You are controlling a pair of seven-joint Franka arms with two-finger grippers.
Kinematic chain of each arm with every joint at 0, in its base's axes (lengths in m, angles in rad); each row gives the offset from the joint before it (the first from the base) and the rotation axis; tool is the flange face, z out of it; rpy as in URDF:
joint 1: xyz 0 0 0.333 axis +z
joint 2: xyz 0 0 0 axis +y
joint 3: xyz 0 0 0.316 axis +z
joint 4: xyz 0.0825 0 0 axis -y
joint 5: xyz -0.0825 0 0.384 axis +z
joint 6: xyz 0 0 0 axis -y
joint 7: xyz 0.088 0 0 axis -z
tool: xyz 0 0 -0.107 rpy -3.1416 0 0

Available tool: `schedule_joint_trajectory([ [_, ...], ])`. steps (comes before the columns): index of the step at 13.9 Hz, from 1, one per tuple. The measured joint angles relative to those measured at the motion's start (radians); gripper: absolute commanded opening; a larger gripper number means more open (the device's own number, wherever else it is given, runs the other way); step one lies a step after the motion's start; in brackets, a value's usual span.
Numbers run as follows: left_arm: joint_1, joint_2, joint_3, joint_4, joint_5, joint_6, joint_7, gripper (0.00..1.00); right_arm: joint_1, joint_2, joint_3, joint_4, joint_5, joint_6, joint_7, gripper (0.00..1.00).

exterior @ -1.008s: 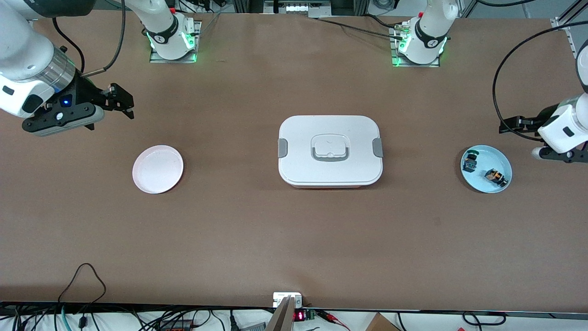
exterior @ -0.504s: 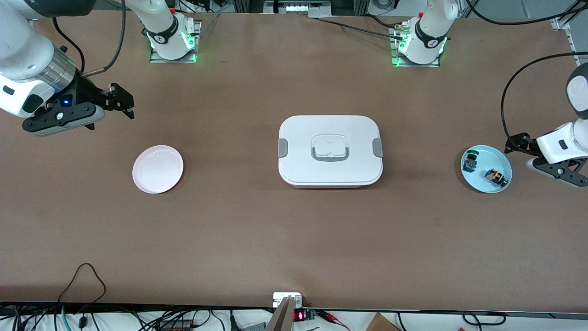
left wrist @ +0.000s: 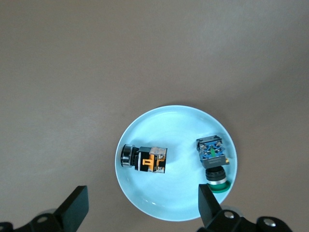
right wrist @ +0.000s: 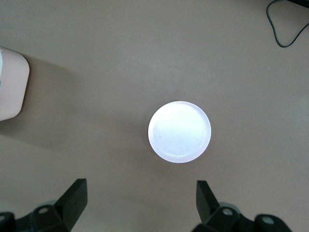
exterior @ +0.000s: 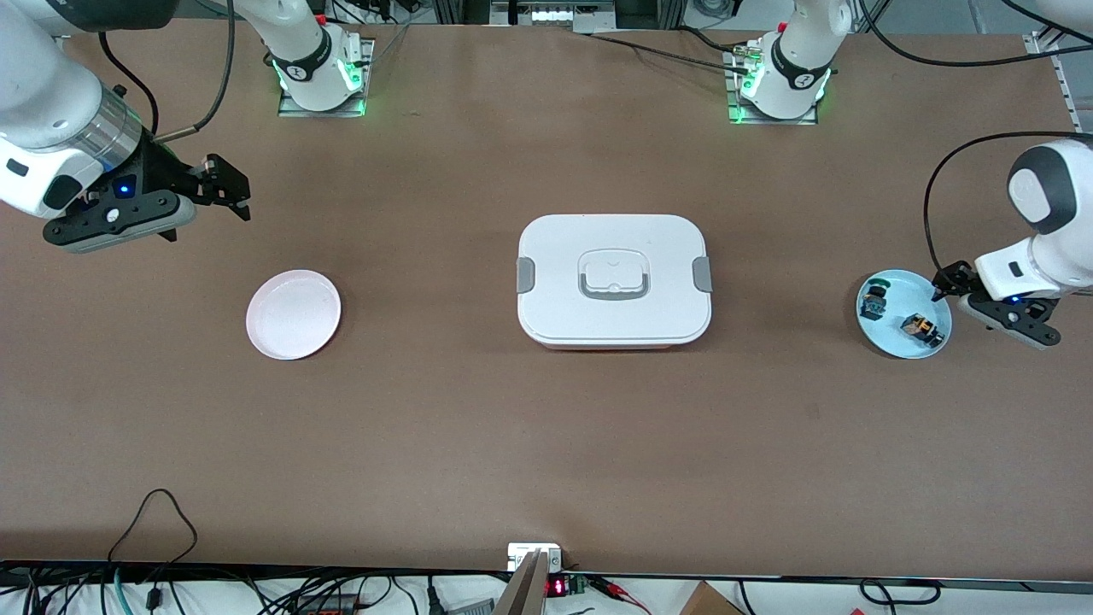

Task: Transfer orange switch to right arm and place
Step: 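Lower the left gripper onto the orange switch on the blue plate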

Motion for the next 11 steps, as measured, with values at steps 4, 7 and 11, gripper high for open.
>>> schedule_joint_trajectory([
  [4, 0.019, 0.079, 0.000, -0.005, 0.000, 0.117, 0.085, 1.00, 0.000, 0.000, 0.000, 0.000, 0.000, 0.000, 0.000, 1.00],
  [7, 0.029, 0.124, 0.000, -0.006, 0.000, 0.160, 0.115, 1.00, 0.000, 0.000, 0.001, 0.000, 0.000, 0.000, 0.000, 1.00],
  [11, 0.036, 0.157, -0.001, -0.034, 0.000, 0.248, 0.127, 1.00, 0.000, 0.000, 0.003, 0.000, 0.000, 0.000, 0.000, 1.00],
])
